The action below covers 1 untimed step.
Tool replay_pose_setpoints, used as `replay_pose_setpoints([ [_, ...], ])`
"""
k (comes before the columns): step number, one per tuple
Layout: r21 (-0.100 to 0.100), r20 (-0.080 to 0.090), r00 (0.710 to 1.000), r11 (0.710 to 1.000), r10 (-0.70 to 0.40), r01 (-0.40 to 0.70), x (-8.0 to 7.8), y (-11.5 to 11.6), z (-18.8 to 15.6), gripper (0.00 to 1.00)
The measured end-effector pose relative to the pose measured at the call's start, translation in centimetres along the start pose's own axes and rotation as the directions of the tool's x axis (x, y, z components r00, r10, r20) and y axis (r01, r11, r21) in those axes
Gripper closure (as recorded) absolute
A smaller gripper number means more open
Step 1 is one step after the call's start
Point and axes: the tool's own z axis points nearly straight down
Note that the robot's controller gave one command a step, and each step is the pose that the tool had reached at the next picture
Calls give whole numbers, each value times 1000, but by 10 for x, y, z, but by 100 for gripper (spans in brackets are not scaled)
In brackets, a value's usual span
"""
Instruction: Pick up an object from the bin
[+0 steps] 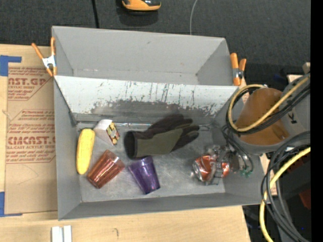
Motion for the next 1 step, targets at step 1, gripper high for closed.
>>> replay_pose_setpoints([
  [1,6,18,999,999,33,-33,4,-6,-191,100],
])
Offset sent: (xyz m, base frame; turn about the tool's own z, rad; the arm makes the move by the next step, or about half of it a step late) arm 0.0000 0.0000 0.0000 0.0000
